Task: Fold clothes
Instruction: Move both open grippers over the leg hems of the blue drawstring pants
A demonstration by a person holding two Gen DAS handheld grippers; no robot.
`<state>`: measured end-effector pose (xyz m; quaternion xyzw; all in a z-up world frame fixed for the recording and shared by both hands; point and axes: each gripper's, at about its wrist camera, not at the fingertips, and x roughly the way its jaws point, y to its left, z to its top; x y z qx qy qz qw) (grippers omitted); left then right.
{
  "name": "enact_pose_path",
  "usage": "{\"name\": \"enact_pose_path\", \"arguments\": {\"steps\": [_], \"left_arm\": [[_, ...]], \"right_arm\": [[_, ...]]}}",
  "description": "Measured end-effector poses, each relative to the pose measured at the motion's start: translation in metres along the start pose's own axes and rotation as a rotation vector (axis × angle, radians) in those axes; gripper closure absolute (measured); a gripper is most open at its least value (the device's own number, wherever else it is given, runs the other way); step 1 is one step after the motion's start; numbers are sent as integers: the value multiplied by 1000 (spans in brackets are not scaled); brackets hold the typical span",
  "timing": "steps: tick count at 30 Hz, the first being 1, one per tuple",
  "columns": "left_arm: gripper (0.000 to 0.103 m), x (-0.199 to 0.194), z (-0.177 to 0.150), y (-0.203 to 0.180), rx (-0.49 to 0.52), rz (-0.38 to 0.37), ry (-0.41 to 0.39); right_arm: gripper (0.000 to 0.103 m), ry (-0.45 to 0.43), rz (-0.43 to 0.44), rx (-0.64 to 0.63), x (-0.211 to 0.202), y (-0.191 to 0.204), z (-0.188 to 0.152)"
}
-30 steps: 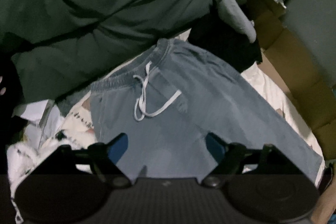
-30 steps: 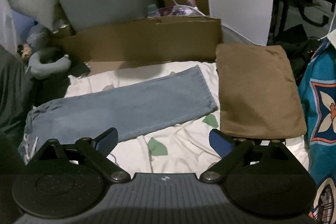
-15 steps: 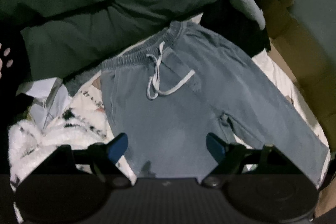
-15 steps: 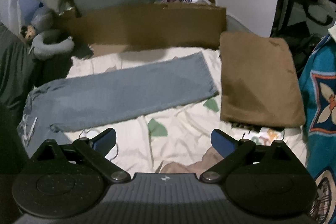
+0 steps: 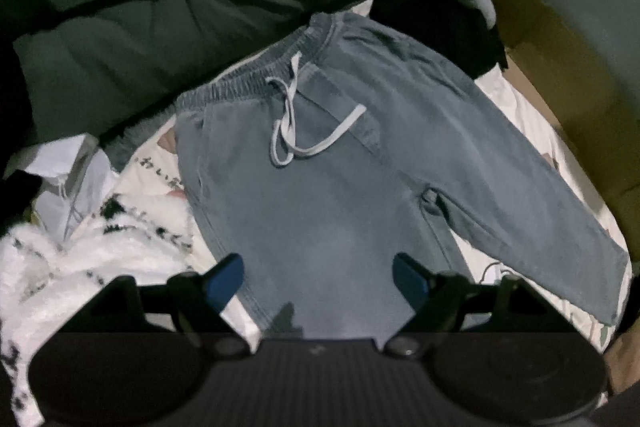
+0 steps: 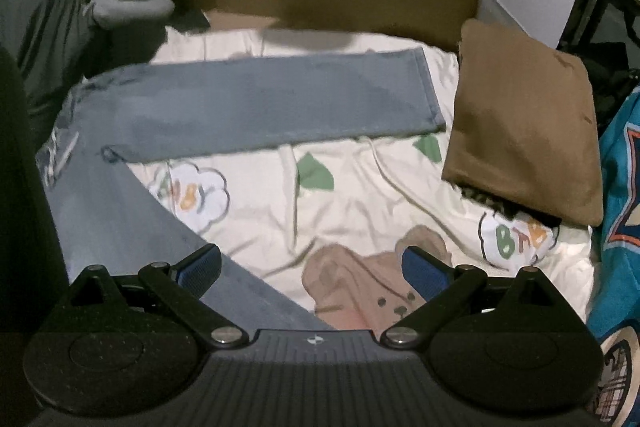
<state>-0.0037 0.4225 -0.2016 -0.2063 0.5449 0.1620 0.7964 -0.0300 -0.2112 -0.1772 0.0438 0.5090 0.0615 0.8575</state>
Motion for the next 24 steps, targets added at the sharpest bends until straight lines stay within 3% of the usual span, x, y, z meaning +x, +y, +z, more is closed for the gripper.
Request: {"name": "enact_pose_path", "arguments": {"steps": [8, 15, 24], "left_arm": [[35, 43, -21, 18, -64, -14, 84], [41, 76, -37, 27, -99, -12, 144], [47, 123, -69, 24, -100, 10, 260]], "right_arm": [[3, 79, 42, -28, 20, -2, -12], [3, 143, 84, -85, 44, 12, -26], [3, 221, 25, -103, 61, 10, -54]]}}
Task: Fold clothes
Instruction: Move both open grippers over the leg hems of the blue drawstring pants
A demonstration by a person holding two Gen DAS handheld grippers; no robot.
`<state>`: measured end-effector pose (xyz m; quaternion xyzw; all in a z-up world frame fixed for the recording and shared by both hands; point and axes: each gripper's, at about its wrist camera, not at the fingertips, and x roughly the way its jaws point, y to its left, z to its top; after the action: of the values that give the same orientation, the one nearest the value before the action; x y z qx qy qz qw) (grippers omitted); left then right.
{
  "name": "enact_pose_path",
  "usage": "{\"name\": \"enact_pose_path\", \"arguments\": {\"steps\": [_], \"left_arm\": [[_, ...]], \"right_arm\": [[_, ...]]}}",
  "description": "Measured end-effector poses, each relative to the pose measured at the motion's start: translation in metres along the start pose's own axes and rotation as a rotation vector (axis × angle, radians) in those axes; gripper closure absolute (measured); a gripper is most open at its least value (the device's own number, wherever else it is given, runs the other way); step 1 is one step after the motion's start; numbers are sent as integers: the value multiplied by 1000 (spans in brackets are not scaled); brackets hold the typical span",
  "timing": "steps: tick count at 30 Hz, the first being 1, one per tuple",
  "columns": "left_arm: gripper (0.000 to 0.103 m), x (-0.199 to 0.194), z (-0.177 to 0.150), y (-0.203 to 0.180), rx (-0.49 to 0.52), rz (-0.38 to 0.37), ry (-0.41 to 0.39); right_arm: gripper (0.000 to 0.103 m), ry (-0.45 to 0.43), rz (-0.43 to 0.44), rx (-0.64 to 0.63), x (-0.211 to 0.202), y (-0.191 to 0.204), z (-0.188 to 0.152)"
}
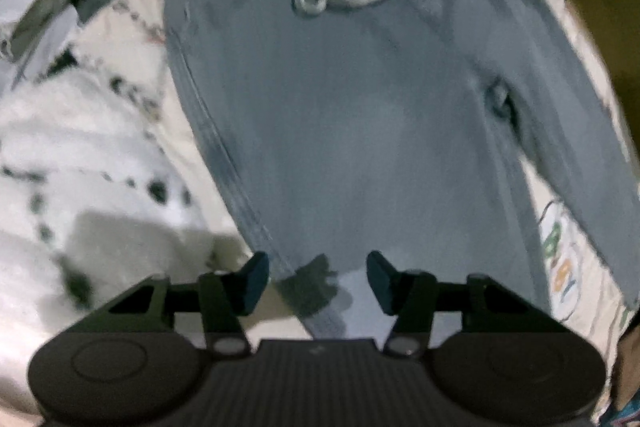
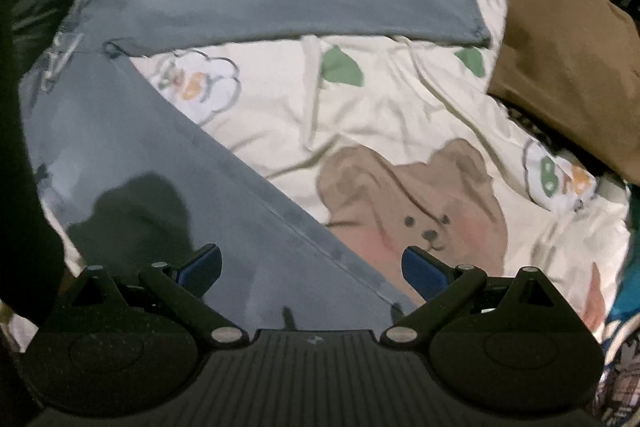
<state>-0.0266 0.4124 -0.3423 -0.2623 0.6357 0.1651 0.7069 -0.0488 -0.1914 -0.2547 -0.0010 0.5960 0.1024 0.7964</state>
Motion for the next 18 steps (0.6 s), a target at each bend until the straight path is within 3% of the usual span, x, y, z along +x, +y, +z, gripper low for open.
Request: {"name": "enact_pose_path", "arguments": {"steps": [6, 18], "left_arm": [[43, 26, -9, 0, -13, 33, 31], [36, 56, -31, 10, -24, 6, 81]], "right_arm": [[3, 3, -34, 79, -4, -21, -7], [3, 52, -48, 58, 2, -13, -13]]}}
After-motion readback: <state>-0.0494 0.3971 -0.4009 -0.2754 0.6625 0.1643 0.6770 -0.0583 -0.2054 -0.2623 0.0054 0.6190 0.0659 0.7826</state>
